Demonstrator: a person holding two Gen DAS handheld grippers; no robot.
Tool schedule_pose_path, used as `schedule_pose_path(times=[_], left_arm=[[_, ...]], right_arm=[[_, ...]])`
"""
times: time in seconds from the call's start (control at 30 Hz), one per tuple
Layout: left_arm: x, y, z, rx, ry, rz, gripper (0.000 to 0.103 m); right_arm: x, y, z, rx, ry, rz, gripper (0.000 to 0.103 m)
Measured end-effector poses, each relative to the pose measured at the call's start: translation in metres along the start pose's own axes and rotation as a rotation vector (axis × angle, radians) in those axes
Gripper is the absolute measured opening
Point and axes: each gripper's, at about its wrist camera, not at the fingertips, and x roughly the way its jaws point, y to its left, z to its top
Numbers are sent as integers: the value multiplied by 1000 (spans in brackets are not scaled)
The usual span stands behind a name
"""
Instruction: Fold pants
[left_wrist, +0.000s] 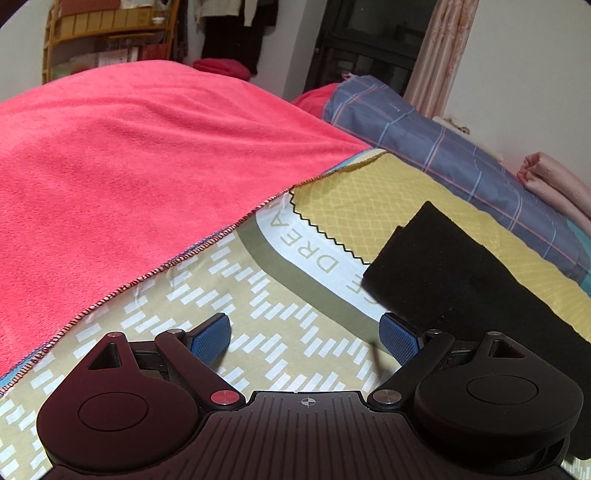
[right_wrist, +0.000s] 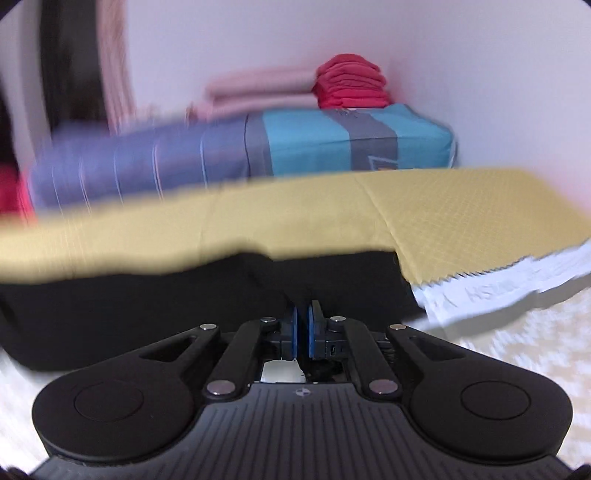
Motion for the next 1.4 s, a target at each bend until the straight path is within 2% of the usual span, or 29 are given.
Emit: schedule_pose_path(times=[0.03,0.07,0.1,0.13,0.17,0.2,0.27,0.37,0.43,0.5,0.6,0.73,0.9,1.07,1.13,1.2,1.3,1.33,1.4], left_arm=[[0,0,0,0,0,3,103],[0,0,0,0,0,7,103],[0,-1,0,0,0,10,103],[0,-1,0,1,2,11,103],[0,-1,0,2,3,12,103],[0,-1,0,3,3,12,103],[0,0,0,3,3,10,103],[0,-1,0,6,5,6,103],[0,-1,0,8,6,3,103],[0,-1,0,7,6,-4,103],[0,1,0,2,5,-14,103],[-2,1,0,-1,0,-33,103],[-4,-1,-1,10,-7,-46,103],[-8,-4,-2,29,-22,-58,103],[-9,-3,-3,32,-28,-65,103],[-10,-3,-3,30,-31,-76,103],[-10,-2,-2,26,-25,-87,103],[-9,-2,-2,25,-22,-88,103],[-9,-2,-2,23,-22,-88,103]], right_arm=[[7,-18,10,86,1,37,14],[16,-35,18,165,-3,24,21],[26,-52,24,247,15,-39,47],[34,-67,27,334,51,-126,63],[37,-78,28,416,59,-189,74],[34,-87,25,492,33,-218,73],[23,-90,20,525,-27,-215,73],[11,-68,15,433,-76,-295,73],[6,-44,13,351,-88,-300,73],[1,-14,11,277,-102,-255,74],[1,42,16,127,-95,-133,74],[6,145,11,-125,-54,88,74],[0,272,-18,-393,-19,352,74],[2,377,-46,-612,-1,512,76],[12,408,-56,-670,18,536,77],[22,433,-64,-710,33,534,77],[43,445,-71,-732,44,526,76],[51,446,-74,-728,62,523,59],[65,438,-82,-722,103,490,12]])
